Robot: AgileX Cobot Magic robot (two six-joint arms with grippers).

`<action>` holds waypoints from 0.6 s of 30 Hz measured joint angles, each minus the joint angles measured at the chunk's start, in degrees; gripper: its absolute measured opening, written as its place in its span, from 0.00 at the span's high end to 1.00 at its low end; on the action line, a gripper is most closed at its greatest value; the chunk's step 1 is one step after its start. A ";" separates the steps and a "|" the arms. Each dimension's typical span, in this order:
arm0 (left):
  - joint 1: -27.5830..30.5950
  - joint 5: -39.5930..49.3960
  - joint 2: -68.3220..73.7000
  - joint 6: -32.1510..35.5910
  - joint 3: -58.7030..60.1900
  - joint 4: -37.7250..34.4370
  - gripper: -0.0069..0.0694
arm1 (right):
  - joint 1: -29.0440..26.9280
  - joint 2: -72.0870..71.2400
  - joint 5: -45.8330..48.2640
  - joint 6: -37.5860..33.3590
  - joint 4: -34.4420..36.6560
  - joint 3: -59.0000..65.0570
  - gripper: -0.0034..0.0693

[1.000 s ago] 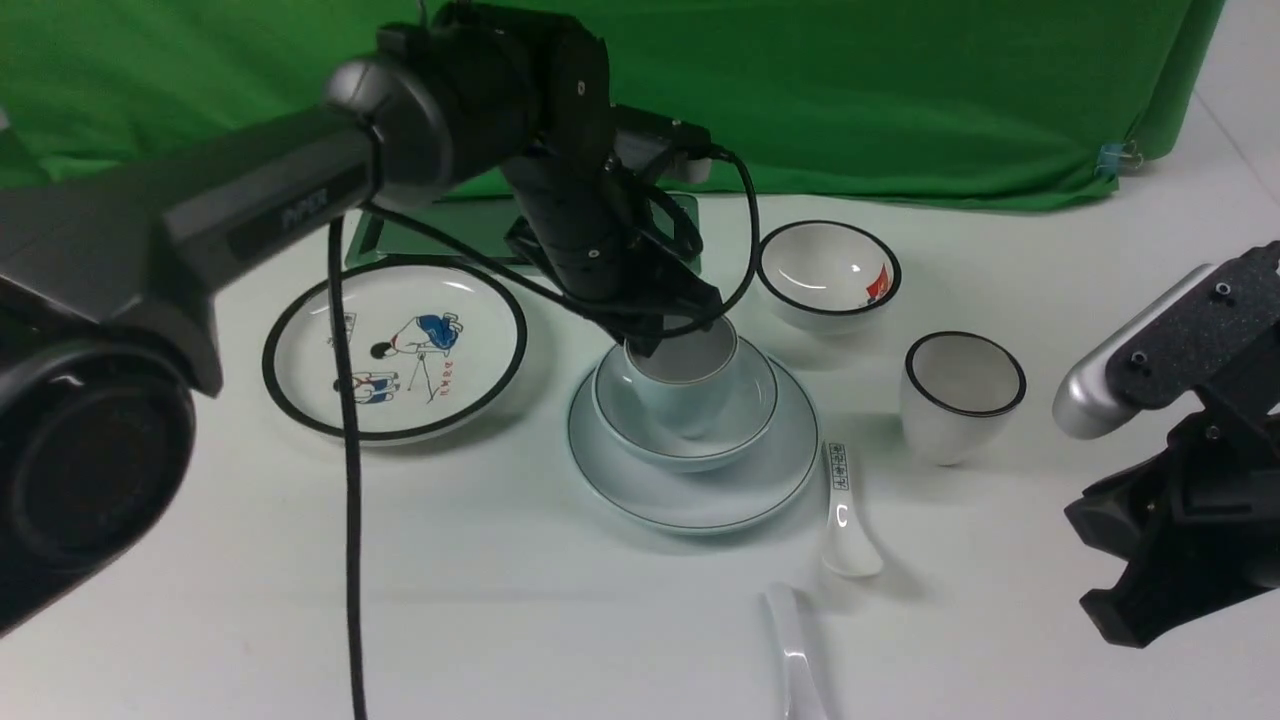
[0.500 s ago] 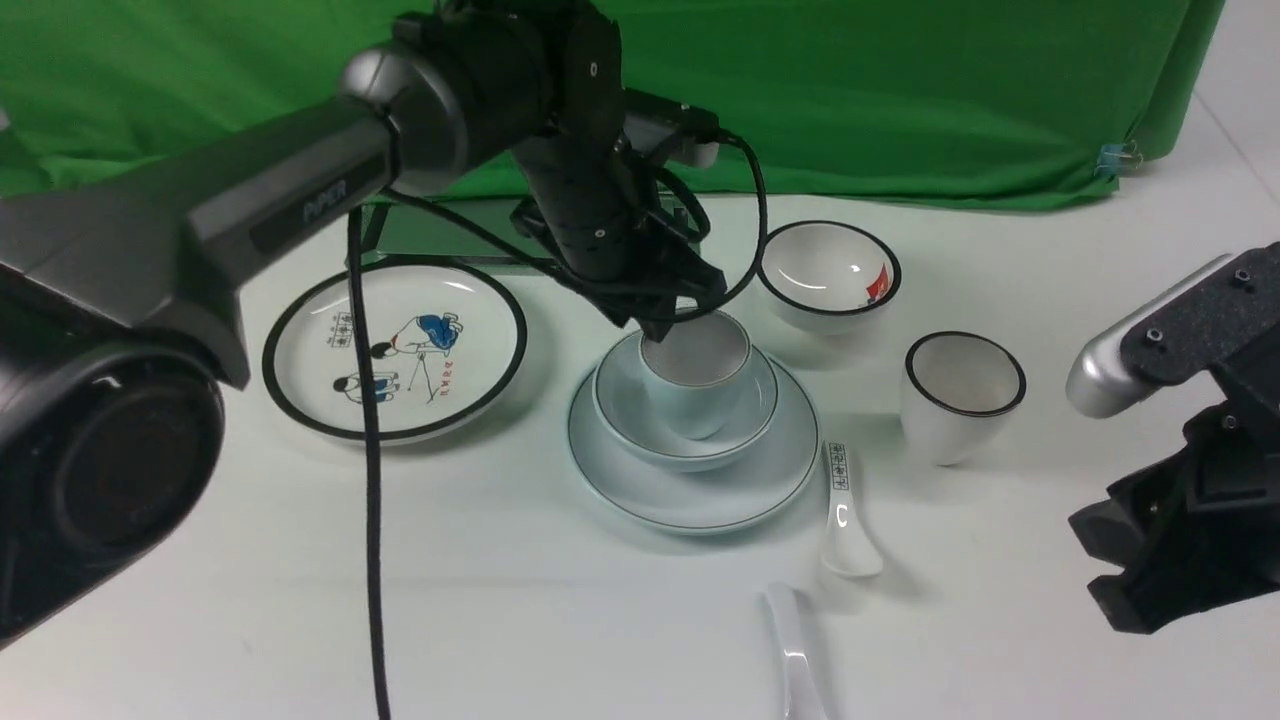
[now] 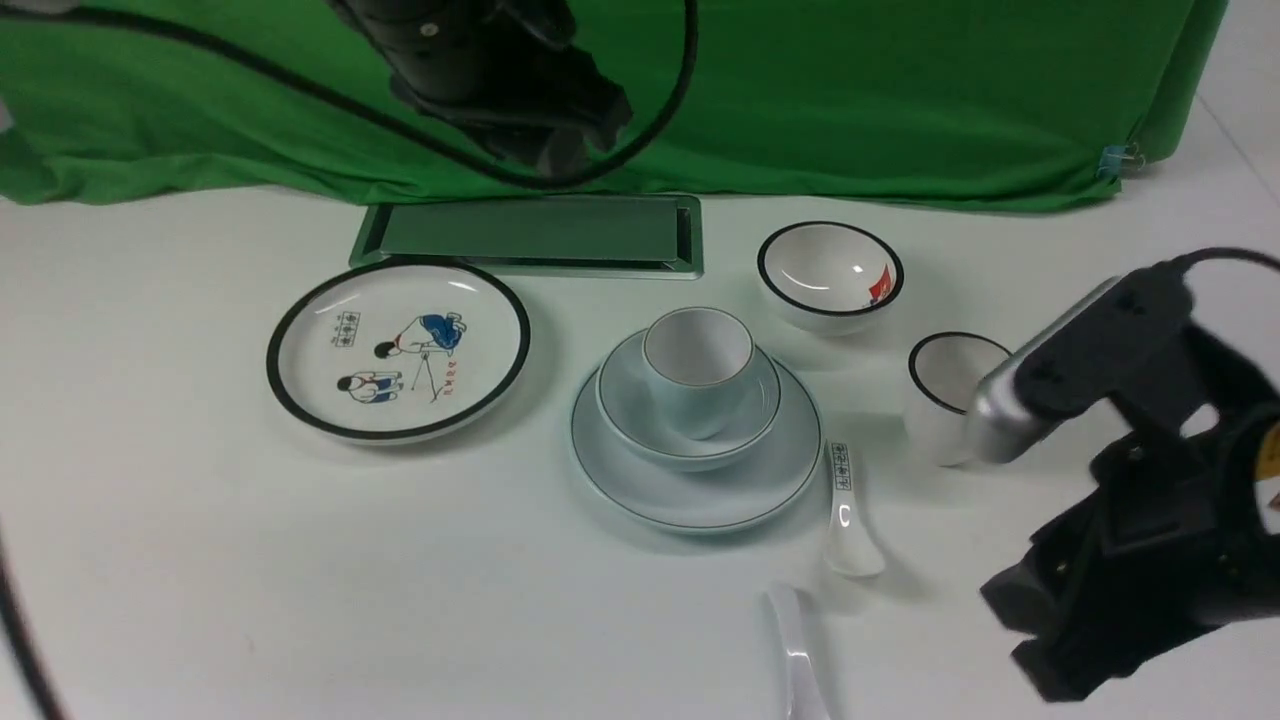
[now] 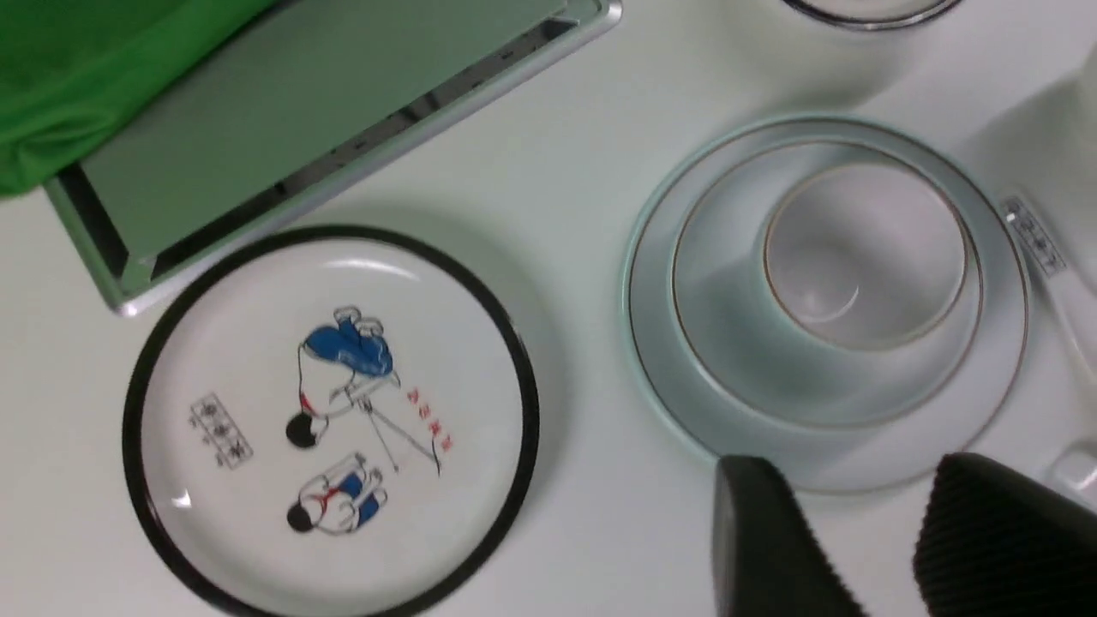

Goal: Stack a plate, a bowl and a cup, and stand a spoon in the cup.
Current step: Use the right arm to grab a blue soup spoon

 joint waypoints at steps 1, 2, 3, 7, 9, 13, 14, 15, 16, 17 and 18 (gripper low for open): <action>0.00 -1.84 -2.73 -0.09 4.37 0.07 0.73 | 1.75 1.27 -0.02 0.35 0.06 -0.25 0.48; 0.00 -3.81 -4.98 -0.14 7.98 0.13 0.79 | 3.00 2.38 0.13 0.74 0.11 -0.60 0.48; 0.00 -6.21 -8.35 -0.14 13.41 0.13 0.87 | 4.55 4.58 0.37 1.21 0.12 -1.34 0.48; 0.00 -13.52 -19.35 -0.14 30.25 -0.19 0.95 | 6.86 10.96 0.42 2.04 0.31 -4.46 0.47; 0.00 -16.40 -24.34 -0.14 37.59 -1.33 0.96 | 6.99 14.68 0.37 3.00 0.31 -6.04 0.42; 0.00 -22.46 -34.13 -0.14 51.55 -3.44 0.96 | 6.99 21.73 -0.55 5.67 0.31 -8.40 0.28; 0.00 -22.69 -35.07 -0.14 52.73 -3.63 0.96 | 6.99 22.05 -0.69 5.80 0.31 -8.51 0.28; 0.00 -24.57 -37.83 -0.21 55.98 -4.07 0.96 | 6.99 23.82 -1.67 6.61 0.31 -8.64 0.23; 0.00 -25.72 -40.09 -0.27 58.36 -4.26 0.96 | 6.99 25.15 -2.46 7.42 0.31 -8.71 0.21; 0.00 -26.81 -42.25 -0.27 60.49 -4.43 0.96 | 6.99 26.41 -3.38 8.41 0.25 -8.71 0.19; 0.00 -27.47 -43.90 -0.32 61.97 -4.58 0.96 | 6.99 27.56 -4.20 9.11 0.16 -8.71 0.18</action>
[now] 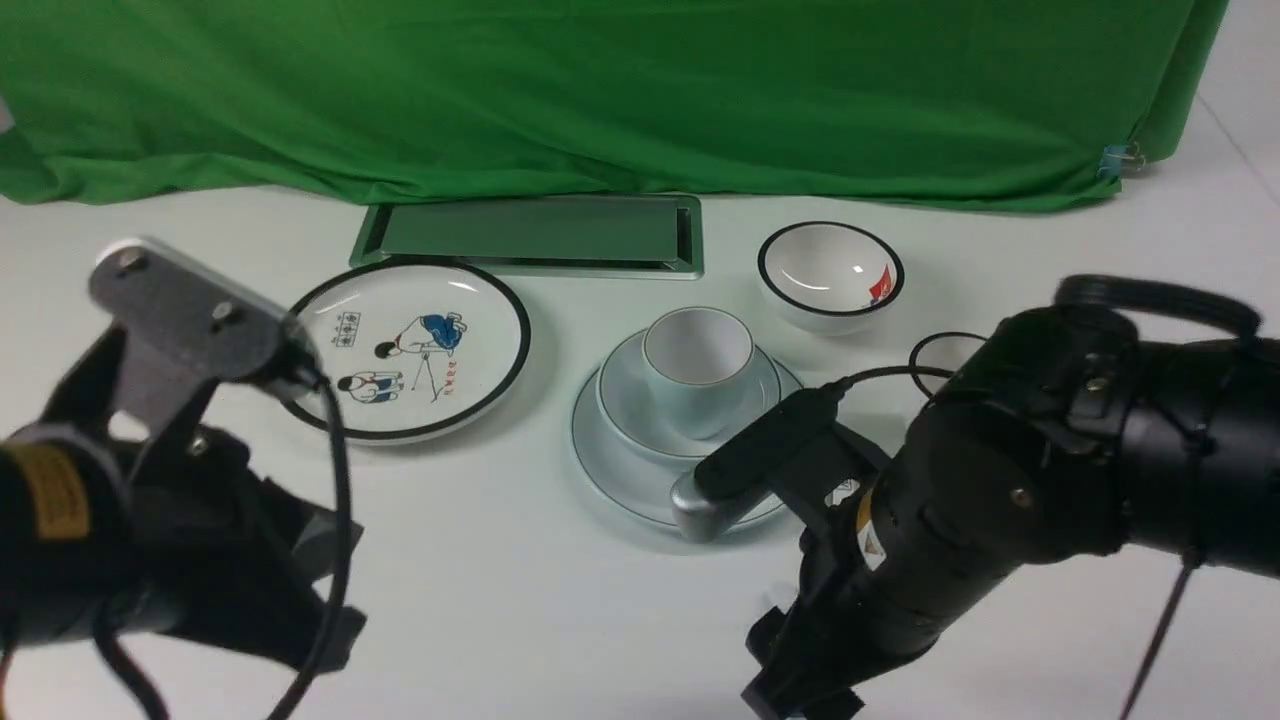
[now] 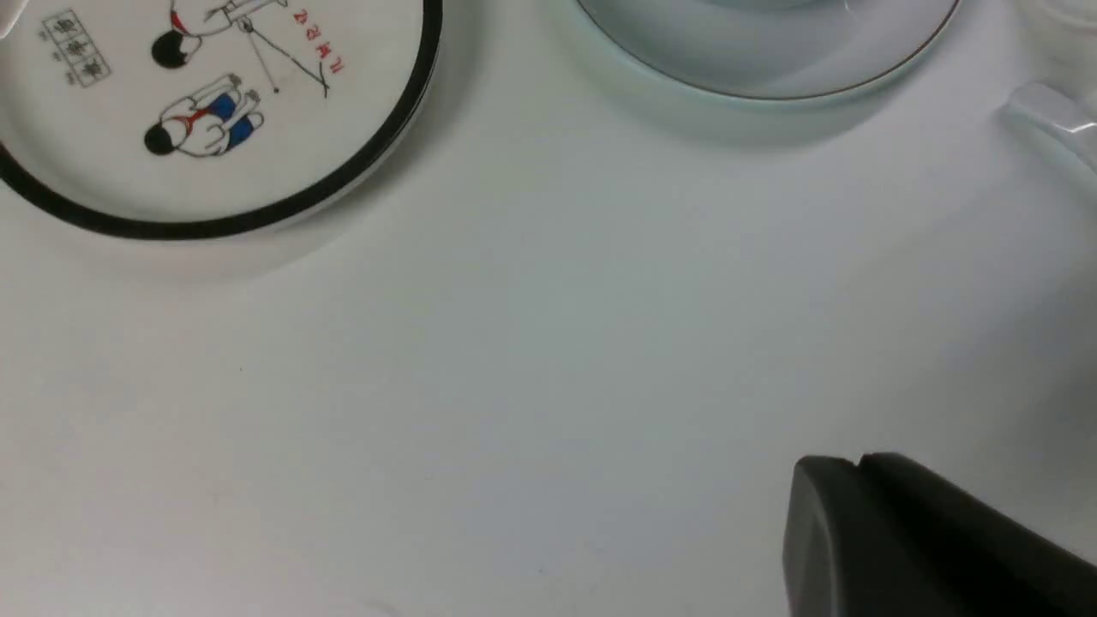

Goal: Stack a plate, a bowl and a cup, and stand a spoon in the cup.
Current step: Use the right arm to grab a blue soup spoon

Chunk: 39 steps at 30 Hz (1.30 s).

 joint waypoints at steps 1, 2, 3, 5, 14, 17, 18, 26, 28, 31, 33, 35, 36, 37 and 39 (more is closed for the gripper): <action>0.00 -0.68 -2.30 0.01 1.89 0.02 0.96 | 0.00 1.06 -1.45 1.22 -0.06 -0.01 0.17; 0.00 -0.90 -3.73 0.01 2.95 0.02 0.96 | 0.00 2.04 -2.50 2.11 -0.19 -0.01 0.17; 0.00 -1.04 -5.35 0.01 4.07 0.02 0.96 | 0.00 2.76 -3.57 3.08 -0.43 -0.06 0.17; 0.00 -1.18 -8.32 0.01 5.56 0.02 0.96 | 0.00 4.54 -6.34 6.61 -2.03 -0.13 0.17; 0.00 -1.99 -12.32 0.01 6.17 -0.03 0.96 | -2.16 8.35 -9.89 12.74 -4.23 -0.34 0.17; 0.00 -2.32 -12.32 0.01 6.17 -0.32 0.96 | -2.15 9.53 -11.70 13.53 -4.28 -0.34 0.17; 0.00 -2.33 -12.32 0.01 6.17 -0.33 0.96 | -2.15 9.53 -11.78 13.56 -4.28 -0.34 0.17; 0.00 -2.81 -12.32 0.01 6.17 -1.00 0.96 | -2.15 11.42 -12.46 14.14 -4.39 -0.73 0.35; 0.00 -2.81 -12.32 0.01 6.17 -1.00 0.96 | -2.15 11.42 -12.51 14.07 -4.45 -0.79 0.56; 0.00 -2.81 -12.32 0.01 6.17 -1.00 0.96 | -2.15 10.84 -12.09 13.37 -4.49 -0.79 0.74; 0.00 -2.81 -12.32 0.01 6.19 -1.00 0.96 | -2.15 8.96 -11.91 12.66 -4.43 -0.74 0.72; 0.00 -2.81 -12.32 0.01 6.19 -1.00 0.96 | -2.15 6.16 -12.28 10.88 -4.43 -0.74 0.72; 0.00 -2.81 -12.32 0.01 6.19 -1.00 0.96 | -2.15 5.80 -12.37 10.88 -4.43 -0.74 0.72; 0.00 -2.86 -12.32 0.01 6.19 -1.00 0.96 | -2.15 1.95 -14.17 8.20 -4.43 -0.74 0.72; 0.00 -3.09 -12.32 0.01 6.19 -1.00 0.96 | -2.15 0.05 -16.50 6.76 -4.43 -0.74 0.72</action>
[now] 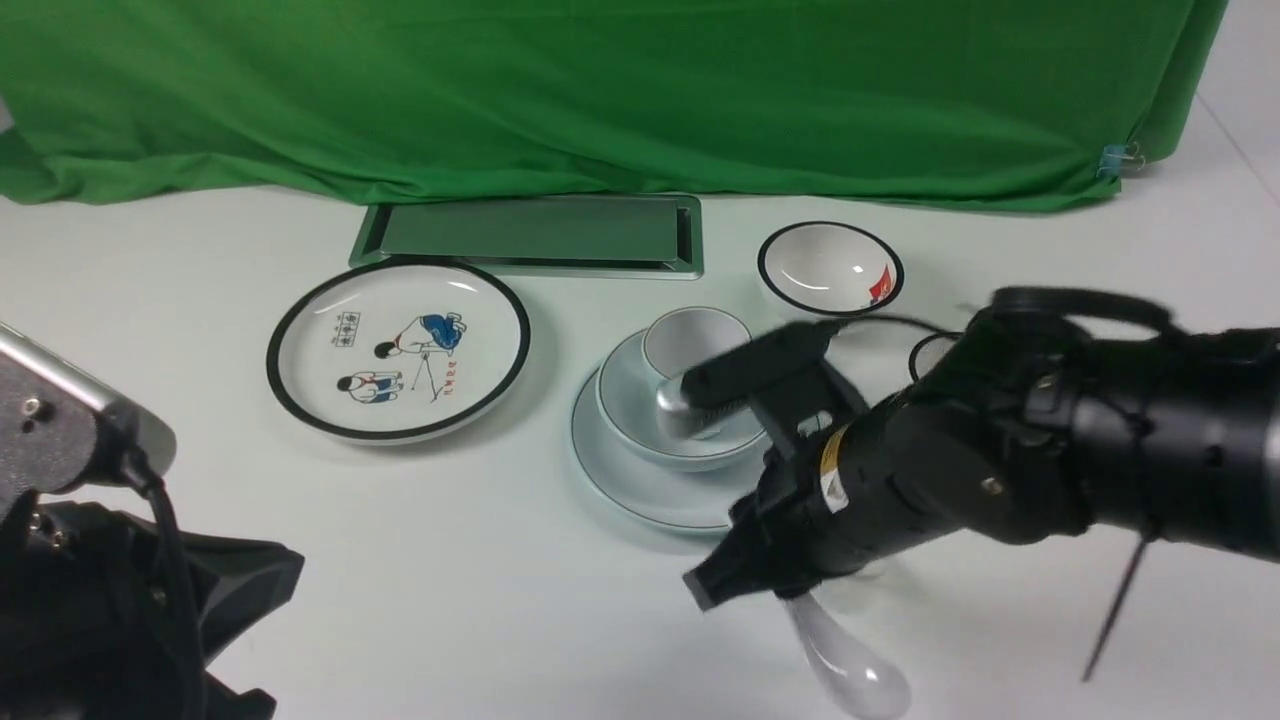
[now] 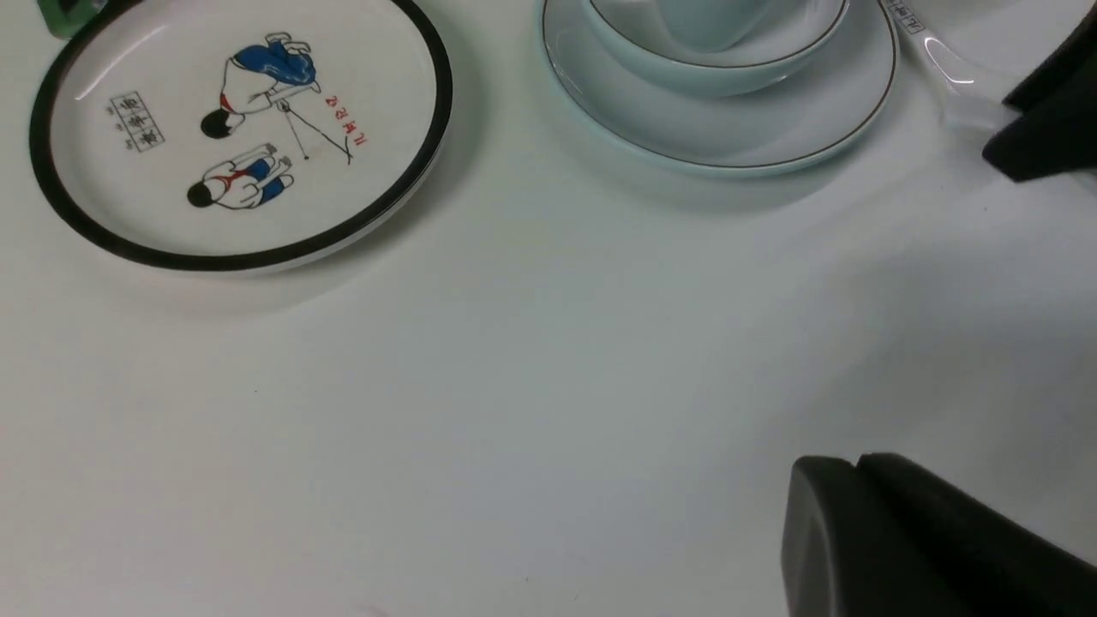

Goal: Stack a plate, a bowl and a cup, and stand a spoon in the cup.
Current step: Use the right arm to grab a blue soup spoon, then use the right arm to put the blue soup spoon into the blue teacup in the middle

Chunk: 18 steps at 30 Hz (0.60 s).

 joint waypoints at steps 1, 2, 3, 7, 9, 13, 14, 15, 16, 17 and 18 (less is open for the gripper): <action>0.00 -0.49 0.00 0.00 0.05 0.00 0.96 | 0.00 -2.35 -3.28 -1.98 0.00 0.00 0.72; 0.00 -1.00 0.00 0.00 0.05 0.00 0.96 | 0.00 -3.70 -6.67 -3.34 0.00 0.00 0.72; 0.00 -1.33 0.00 0.00 0.05 0.00 0.96 | 0.00 -4.56 -9.79 -4.40 0.00 0.00 0.72; 0.00 -2.58 0.00 0.00 0.05 0.00 0.95 | -0.83 -5.34 -28.62 -10.08 -0.11 0.00 0.72; 0.00 -2.85 0.00 0.00 0.05 0.00 0.95 | -2.15 -4.22 -36.07 -11.33 -0.17 0.00 0.72; 0.00 -2.99 0.00 0.00 0.05 0.00 0.95 | -5.52 -0.20 -48.26 -12.07 -0.19 0.00 0.72; 0.00 -2.99 0.00 0.00 0.05 0.00 0.95 | -6.32 0.91 -51.10 -12.15 -0.23 0.00 0.72; 0.00 -3.04 0.00 0.00 0.05 0.00 0.95 | -7.47 2.93 -54.48 -12.15 -0.23 0.00 0.72; 0.00 -3.07 0.00 0.00 0.05 0.00 0.95 | -8.34 4.41 -56.79 -12.15 -0.23 0.00 0.72; 0.00 -3.12 0.00 0.00 0.05 0.00 0.95 | -9.15 5.91 -60.49 -12.08 -0.23 0.05 0.72; 0.00 -3.12 0.00 0.00 0.05 0.00 0.95 | -9.81 7.06 -63.10 -12.02 -0.23 0.05 0.72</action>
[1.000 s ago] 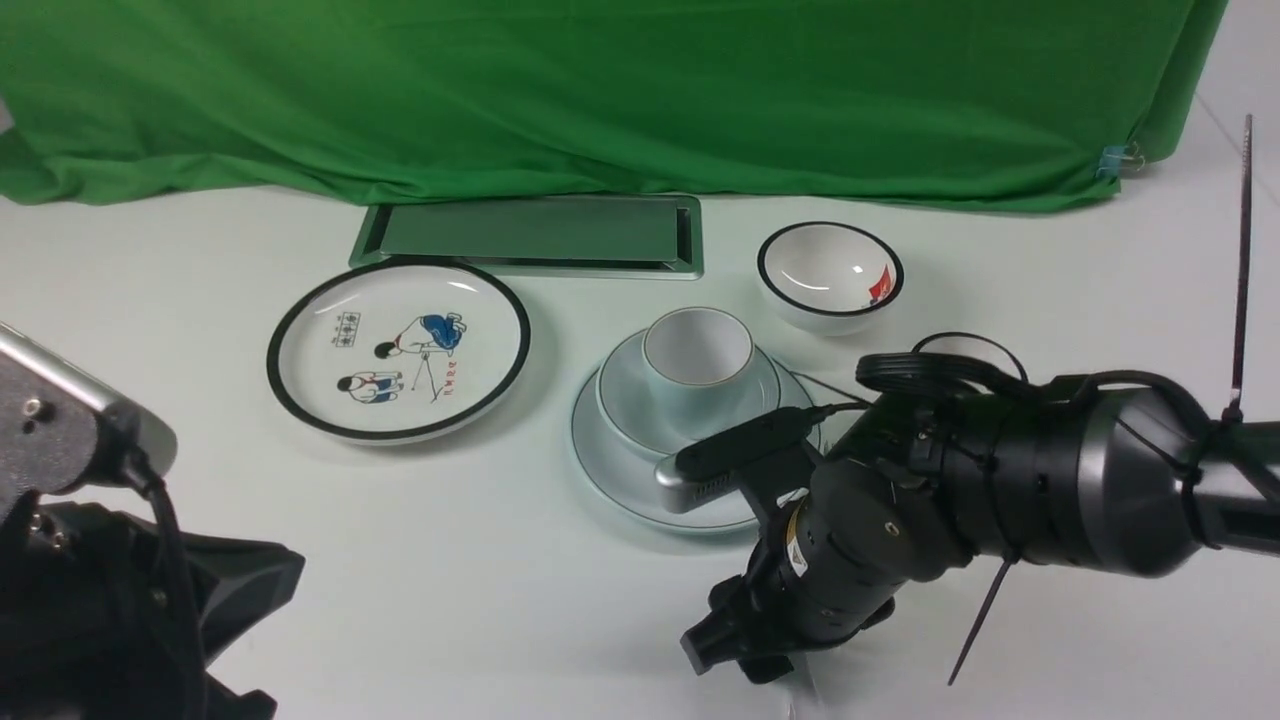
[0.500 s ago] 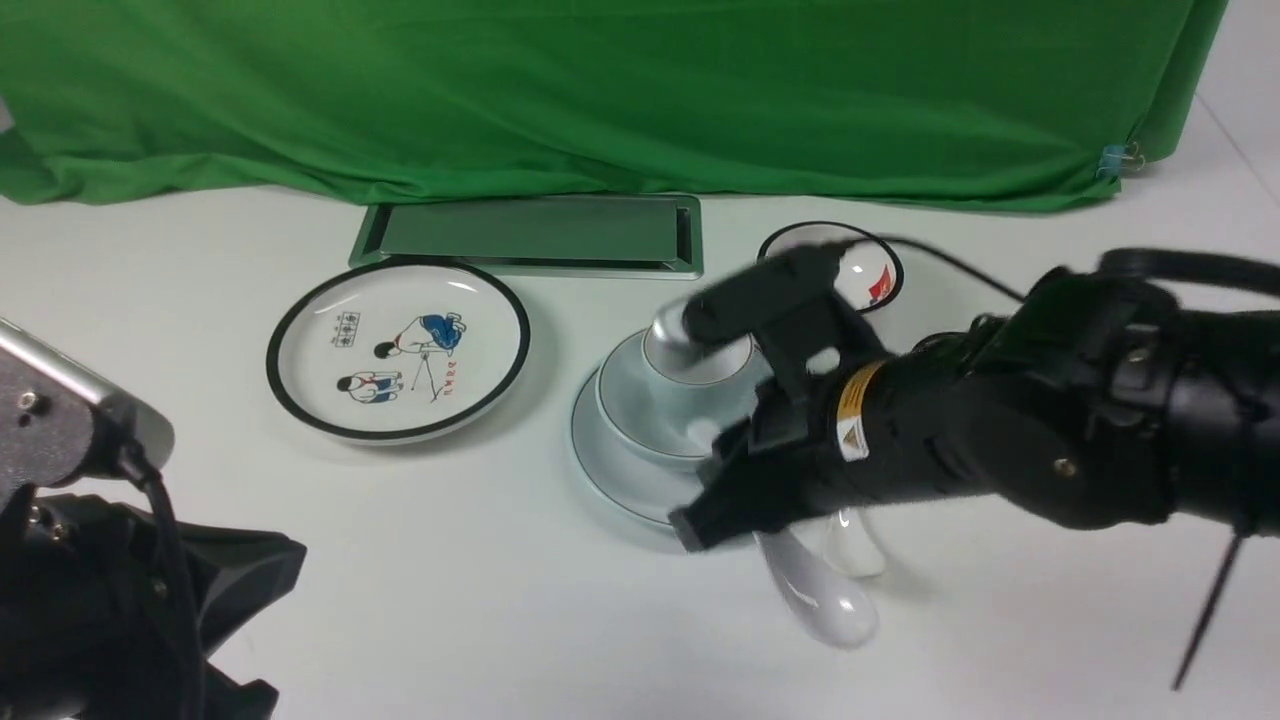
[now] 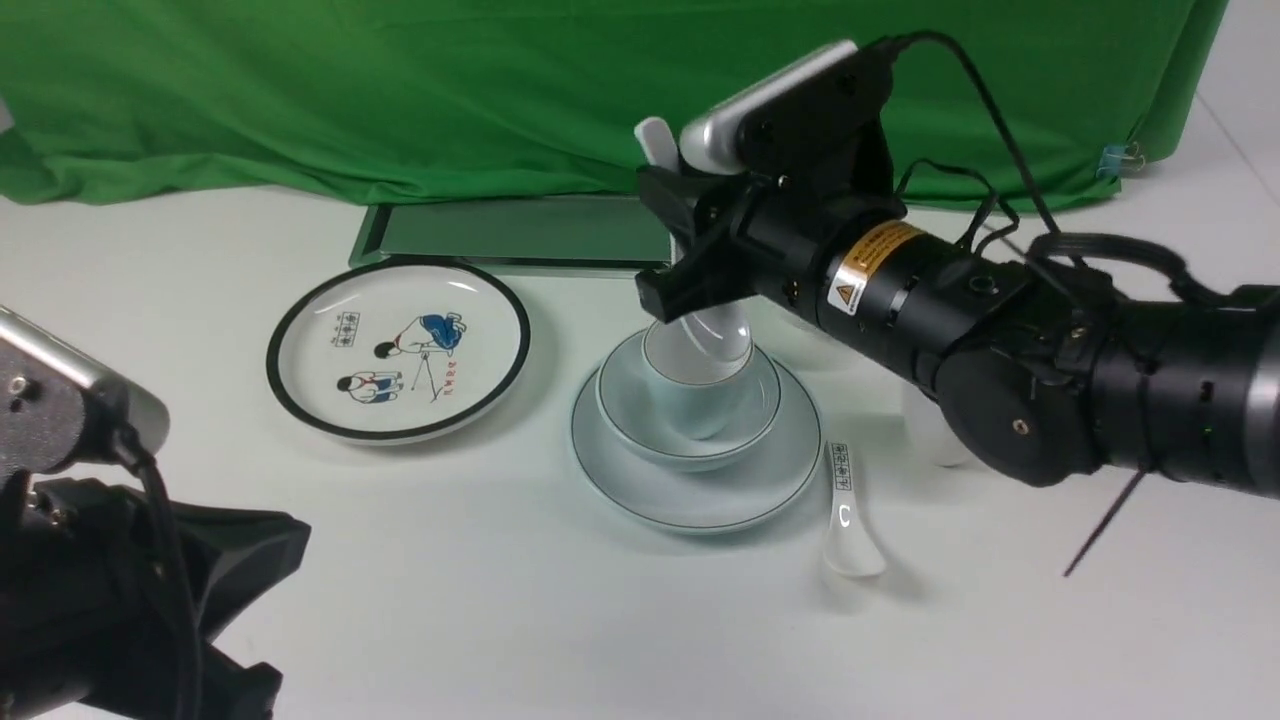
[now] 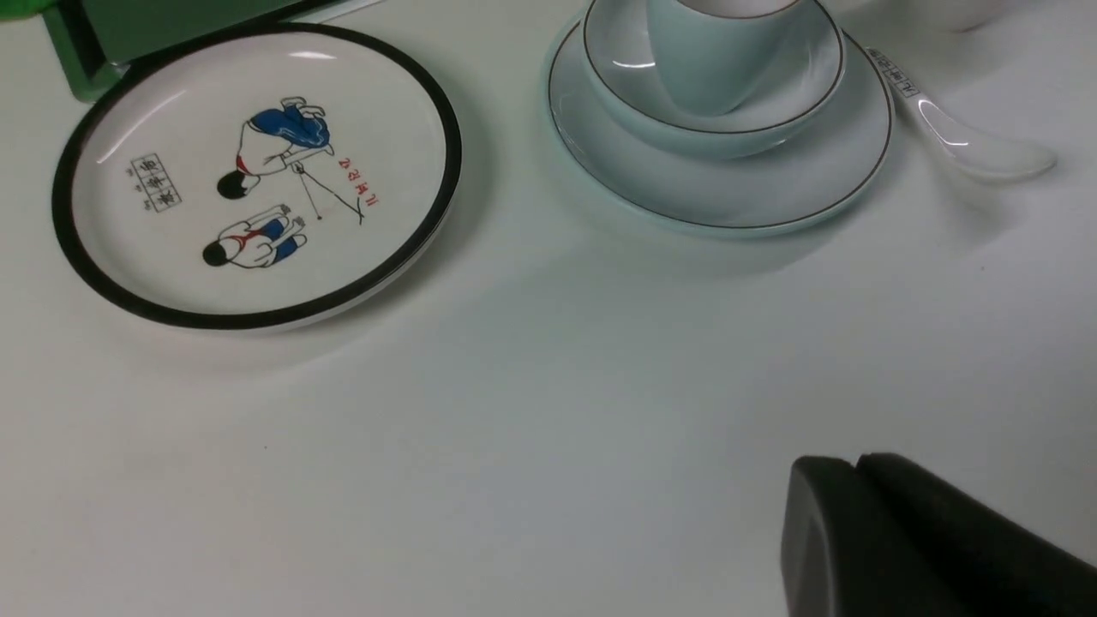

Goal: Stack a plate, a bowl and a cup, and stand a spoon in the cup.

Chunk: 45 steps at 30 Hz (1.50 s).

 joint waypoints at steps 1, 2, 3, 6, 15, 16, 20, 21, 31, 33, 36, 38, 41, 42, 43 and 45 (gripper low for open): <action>0.00 0.00 0.00 0.00 0.00 0.00 0.95 | -0.53 1.68 -3.97 -0.01 0.00 0.04 0.72; 0.00 0.00 0.00 0.00 0.00 0.00 0.95 | -0.96 2.72 -6.49 0.05 0.00 0.06 0.72; 0.00 0.00 0.00 0.00 0.00 0.00 0.95 | -1.02 2.98 -7.71 0.05 0.00 0.06 0.72; 0.00 0.00 0.00 0.00 0.00 0.00 0.95 | -1.27 6.25 -13.94 0.05 0.06 0.11 0.72; 0.00 0.00 0.00 0.00 0.00 0.00 0.95 | -1.55 12.42 -17.19 -0.41 -0.11 0.24 0.69; 0.00 0.00 0.00 0.00 0.00 0.00 0.95 | -1.55 12.50 -17.19 -0.52 -0.11 0.24 0.69; 0.00 -0.38 0.00 0.00 0.00 0.00 0.95 | -1.55 12.44 -17.61 -1.48 -0.14 0.24 0.58; 0.00 -0.61 0.00 0.00 0.00 0.00 0.95 | -1.55 12.32 -17.61 -1.53 -0.14 0.24 0.56; 0.00 -1.31 0.00 0.00 0.00 0.00 0.95 | -1.55 -3.03 1.88 2.12 -0.18 2.13 0.76; 0.00 -1.31 0.00 0.00 0.00 0.00 0.95 | -1.55 -8.03 9.86 1.30 -0.18 3.21 0.84; 0.00 -1.31 0.00 0.00 0.00 0.00 0.95 | -1.55 -14.46 17.20 -0.75 -0.18 5.05 0.91; 0.00 -1.31 0.00 0.00 0.00 0.00 0.95 | -1.55 -21.97 23.76 -4.26 -0.18 8.07 0.94; 0.00 -1.31 0.00 0.00 0.00 0.00 0.95 | -1.55 -31.00 27.91 -7.11 -0.18 12.29 0.94; 0.00 -1.31 0.00 0.00 0.00 0.00 0.95 | -1.55 -35.43 29.78 -7.74 -0.18 14.72 0.94; 0.00 -1.31 0.00 0.00 0.00 0.00 0.95 | -1.55 -37.92 30.75 -8.00 -0.18 16.05 0.94; 0.00 -1.31 0.00 0.00 0.00 0.00 0.95 | -1.55 -42.96 32.63 -8.25 -0.18 18.93 0.93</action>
